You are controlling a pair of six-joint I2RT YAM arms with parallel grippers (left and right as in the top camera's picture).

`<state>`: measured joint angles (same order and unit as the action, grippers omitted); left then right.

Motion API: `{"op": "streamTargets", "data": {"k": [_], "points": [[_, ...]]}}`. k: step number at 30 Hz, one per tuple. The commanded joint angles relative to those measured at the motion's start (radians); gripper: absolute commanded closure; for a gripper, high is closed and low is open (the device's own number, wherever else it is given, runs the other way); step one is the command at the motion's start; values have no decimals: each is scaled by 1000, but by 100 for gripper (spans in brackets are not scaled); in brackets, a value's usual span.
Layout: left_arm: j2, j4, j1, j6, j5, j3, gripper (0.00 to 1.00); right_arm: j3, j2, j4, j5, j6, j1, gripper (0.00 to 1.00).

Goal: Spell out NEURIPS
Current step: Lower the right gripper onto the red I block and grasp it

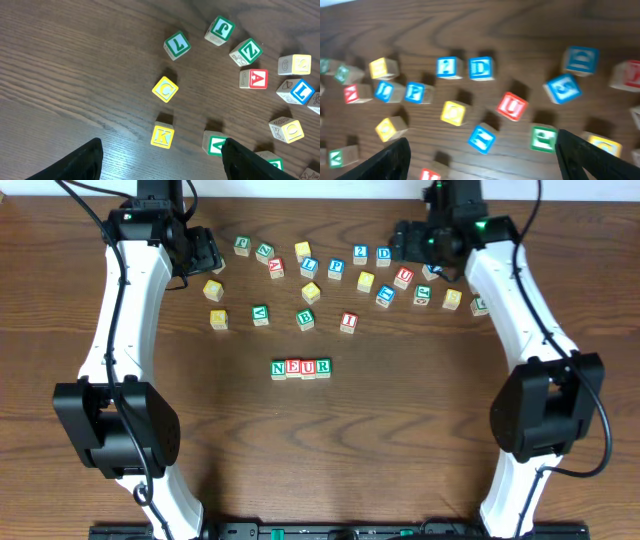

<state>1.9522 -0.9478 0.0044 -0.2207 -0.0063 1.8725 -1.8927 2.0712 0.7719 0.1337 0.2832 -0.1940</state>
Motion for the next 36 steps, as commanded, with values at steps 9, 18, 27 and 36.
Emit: {"op": "streamTargets", "data": {"k": [9,18,27,36], "points": [[-9,-8,-4,-3,-2,-5,25,-107,60,-4,-76,29,-53,18],[-9,-5,-4,-2,-2,-5,25,-107,108,42,-8,39,-107,19],[-9,-8,-4,-2,-2,-5,25,-106,177,192,-48,91,-195,32],[-9,-8,-4,-2,-2,-5,25,-106,275,204,-49,151,-244,34]]}}
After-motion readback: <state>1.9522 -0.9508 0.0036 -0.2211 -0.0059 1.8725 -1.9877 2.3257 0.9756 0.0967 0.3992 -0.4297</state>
